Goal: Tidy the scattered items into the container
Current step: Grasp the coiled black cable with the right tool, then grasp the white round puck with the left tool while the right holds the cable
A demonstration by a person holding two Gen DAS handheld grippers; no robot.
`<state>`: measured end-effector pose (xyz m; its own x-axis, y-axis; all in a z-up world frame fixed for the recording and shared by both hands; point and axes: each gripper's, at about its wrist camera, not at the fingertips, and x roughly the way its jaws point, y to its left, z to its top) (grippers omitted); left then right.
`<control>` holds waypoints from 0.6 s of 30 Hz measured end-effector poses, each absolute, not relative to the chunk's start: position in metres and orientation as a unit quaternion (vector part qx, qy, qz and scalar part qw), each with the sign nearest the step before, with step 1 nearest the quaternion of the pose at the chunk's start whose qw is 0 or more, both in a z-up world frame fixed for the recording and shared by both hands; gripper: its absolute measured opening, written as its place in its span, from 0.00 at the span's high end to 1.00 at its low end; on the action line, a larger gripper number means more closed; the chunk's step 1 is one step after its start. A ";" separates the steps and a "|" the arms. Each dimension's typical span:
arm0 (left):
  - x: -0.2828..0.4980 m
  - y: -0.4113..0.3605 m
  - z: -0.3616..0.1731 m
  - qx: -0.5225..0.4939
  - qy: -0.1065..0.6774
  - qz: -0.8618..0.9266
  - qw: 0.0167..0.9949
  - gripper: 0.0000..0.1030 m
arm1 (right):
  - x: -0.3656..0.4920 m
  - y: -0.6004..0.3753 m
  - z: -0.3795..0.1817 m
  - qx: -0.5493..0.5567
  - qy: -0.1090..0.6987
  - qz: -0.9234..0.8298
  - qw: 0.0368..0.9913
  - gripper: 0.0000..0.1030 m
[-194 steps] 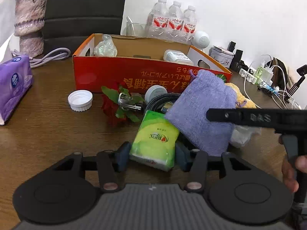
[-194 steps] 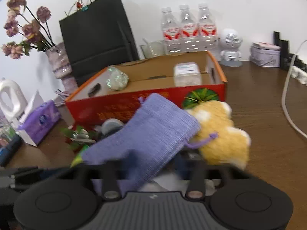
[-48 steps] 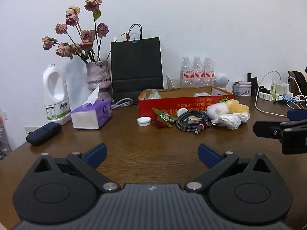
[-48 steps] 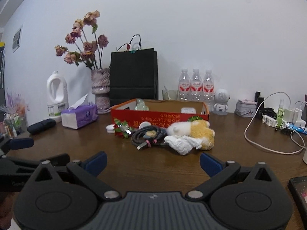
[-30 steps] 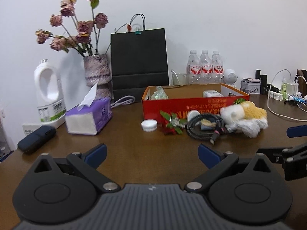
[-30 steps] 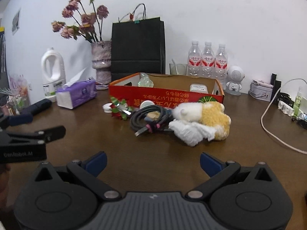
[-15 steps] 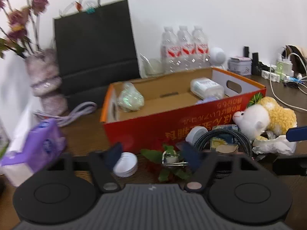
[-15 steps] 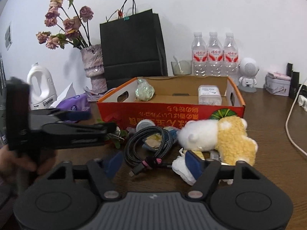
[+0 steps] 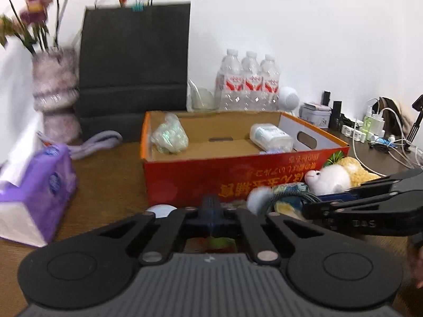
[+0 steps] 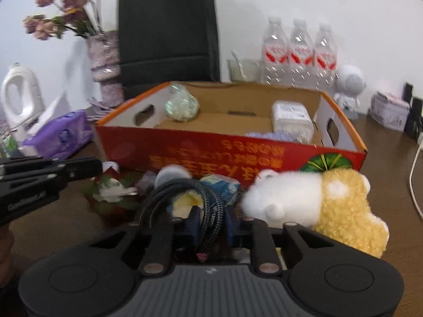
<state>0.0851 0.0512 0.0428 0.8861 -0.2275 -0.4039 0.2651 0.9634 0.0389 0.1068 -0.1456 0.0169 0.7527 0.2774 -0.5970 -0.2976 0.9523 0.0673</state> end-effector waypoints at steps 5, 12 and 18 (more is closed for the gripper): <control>0.039 0.046 0.054 0.108 0.173 -0.121 0.972 0.99 | 0.057 -0.153 0.045 -0.014 0.285 0.180 0.941 0.86; -0.015 0.043 0.045 0.093 0.208 -0.126 0.966 0.96 | -0.009 -0.190 0.050 0.013 0.309 0.201 0.929 0.86; -0.035 0.022 0.037 0.058 0.232 -0.203 0.950 0.56 | -0.035 -0.219 0.046 0.063 0.293 0.186 0.936 0.86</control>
